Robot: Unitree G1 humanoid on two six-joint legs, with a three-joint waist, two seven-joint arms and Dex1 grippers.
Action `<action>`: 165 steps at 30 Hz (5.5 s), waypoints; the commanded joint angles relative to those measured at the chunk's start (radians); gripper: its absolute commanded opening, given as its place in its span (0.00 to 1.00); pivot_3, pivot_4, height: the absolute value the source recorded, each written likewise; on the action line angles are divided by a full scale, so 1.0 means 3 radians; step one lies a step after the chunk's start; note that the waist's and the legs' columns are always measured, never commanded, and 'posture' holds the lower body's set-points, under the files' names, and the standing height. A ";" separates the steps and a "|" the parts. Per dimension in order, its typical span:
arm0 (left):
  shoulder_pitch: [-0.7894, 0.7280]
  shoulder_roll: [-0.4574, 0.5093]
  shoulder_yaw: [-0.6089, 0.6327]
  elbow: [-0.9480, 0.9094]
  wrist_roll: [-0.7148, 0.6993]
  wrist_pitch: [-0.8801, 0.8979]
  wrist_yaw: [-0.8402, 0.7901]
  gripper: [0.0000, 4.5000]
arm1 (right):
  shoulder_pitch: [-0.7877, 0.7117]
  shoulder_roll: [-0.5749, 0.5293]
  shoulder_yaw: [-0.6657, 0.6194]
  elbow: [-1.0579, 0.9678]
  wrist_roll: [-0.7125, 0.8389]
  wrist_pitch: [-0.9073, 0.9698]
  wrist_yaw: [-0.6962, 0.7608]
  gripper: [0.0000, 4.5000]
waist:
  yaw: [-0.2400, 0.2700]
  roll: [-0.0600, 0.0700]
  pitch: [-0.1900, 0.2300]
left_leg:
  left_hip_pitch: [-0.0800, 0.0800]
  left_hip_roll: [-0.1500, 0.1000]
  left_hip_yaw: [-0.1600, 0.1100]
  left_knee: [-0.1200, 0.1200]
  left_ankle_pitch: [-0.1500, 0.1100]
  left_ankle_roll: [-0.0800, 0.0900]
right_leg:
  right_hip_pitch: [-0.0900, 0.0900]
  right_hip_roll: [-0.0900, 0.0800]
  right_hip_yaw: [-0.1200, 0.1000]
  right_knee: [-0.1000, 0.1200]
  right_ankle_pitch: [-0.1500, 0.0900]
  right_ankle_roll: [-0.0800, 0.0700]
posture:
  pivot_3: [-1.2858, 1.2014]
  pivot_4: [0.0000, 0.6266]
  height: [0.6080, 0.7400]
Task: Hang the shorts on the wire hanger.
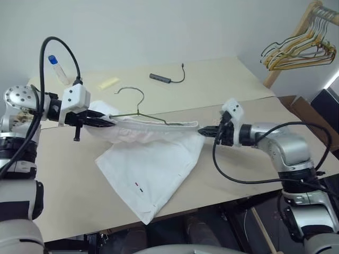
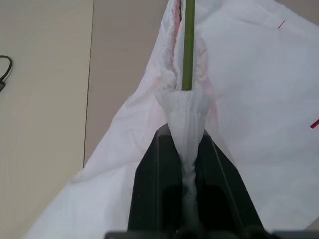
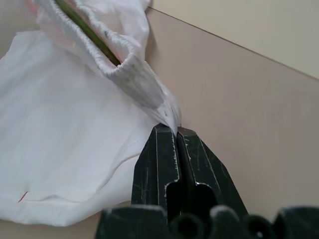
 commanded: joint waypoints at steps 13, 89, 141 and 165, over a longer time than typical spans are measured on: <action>-0.0048 -0.0065 0.0200 -0.0195 0.0030 -0.0037 0.0105 0.00 | -0.1082 -0.0095 0.0779 -0.0417 -0.0513 -0.0242 0.0344 0.01 | 0.0008 0.0000 0.0000 | -0.0004 0.0001 0.0000 0.0001 -0.0001 0.0001 | -0.0003 -0.0001 -0.0004 0.0000 0.0000 0.0000 | 0.51 0.00 1.00; 0.0416 -0.0681 0.1302 -0.0985 -0.0988 0.0551 0.0860 0.99 | -0.0261 -0.0131 -0.0659 -0.0769 -0.0337 0.1277 -0.0425 0.00 | -0.0021 -0.0001 -0.0002 | -0.0003 -0.0001 -0.0010 0.0004 -0.0001 0.0001 | 0.0000 -0.0008 -0.0010 0.0005 0.0000 0.0000 | 0.47 0.00 1.00; 0.1102 -0.1291 0.1111 -0.2493 -0.1577 0.1036 0.1384 0.99 | -0.1846 -0.0068 -0.2866 0.1923 -0.1544 0.0808 -0.4205 0.00 | -0.0620 0.0027 -0.0014 | 0.0032 -0.0008 0.0012 -0.0043 0.0000 0.0000 | 0.0041 -0.0007 0.0027 -0.0015 -0.0002 0.0004 | 0.45 0.00 1.00; 0.1234 -0.1328 0.1120 -0.2598 -0.1606 0.0952 0.1413 1.00 | -0.1981 -0.0186 -0.2404 0.2643 -0.1343 0.0715 -0.4451 0.75 | -0.0603 0.0029 -0.0013 | 0.0075 -0.0007 0.0013 -0.0055 0.0000 0.0000 | 0.0103 -0.0006 0.0027 -0.0054 -0.0011 0.0027 | 0.46 0.00 1.00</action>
